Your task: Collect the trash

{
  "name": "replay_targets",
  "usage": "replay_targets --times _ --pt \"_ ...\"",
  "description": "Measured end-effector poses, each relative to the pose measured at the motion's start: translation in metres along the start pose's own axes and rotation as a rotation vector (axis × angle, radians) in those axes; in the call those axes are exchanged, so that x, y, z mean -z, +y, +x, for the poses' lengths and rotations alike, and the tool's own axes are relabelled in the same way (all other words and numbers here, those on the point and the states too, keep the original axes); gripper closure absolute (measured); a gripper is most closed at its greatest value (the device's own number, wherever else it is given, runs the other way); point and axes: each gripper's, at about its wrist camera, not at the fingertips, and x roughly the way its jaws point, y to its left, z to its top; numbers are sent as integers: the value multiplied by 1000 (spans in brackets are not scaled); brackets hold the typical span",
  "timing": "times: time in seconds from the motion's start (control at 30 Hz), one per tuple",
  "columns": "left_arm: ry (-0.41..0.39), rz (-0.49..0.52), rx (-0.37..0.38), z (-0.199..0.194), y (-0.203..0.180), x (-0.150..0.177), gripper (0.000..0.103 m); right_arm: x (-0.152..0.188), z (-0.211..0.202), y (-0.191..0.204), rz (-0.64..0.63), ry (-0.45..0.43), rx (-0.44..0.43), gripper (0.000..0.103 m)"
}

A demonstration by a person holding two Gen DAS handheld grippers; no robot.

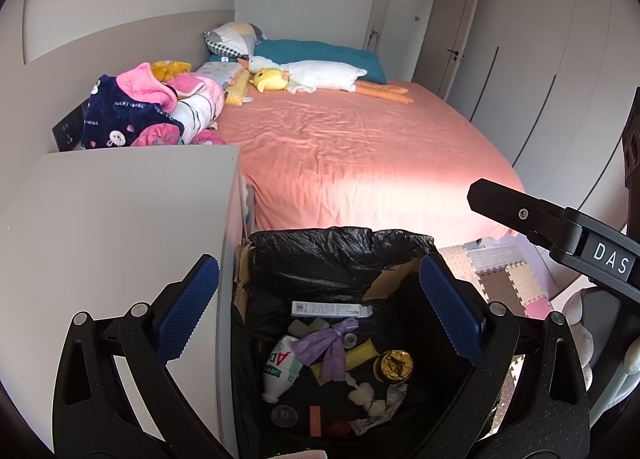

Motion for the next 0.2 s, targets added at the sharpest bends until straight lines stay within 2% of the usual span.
replay_targets --times 0.2 --pt "4 -15 -3 1 2 0 7 0 0 0 2 1 -2 18"
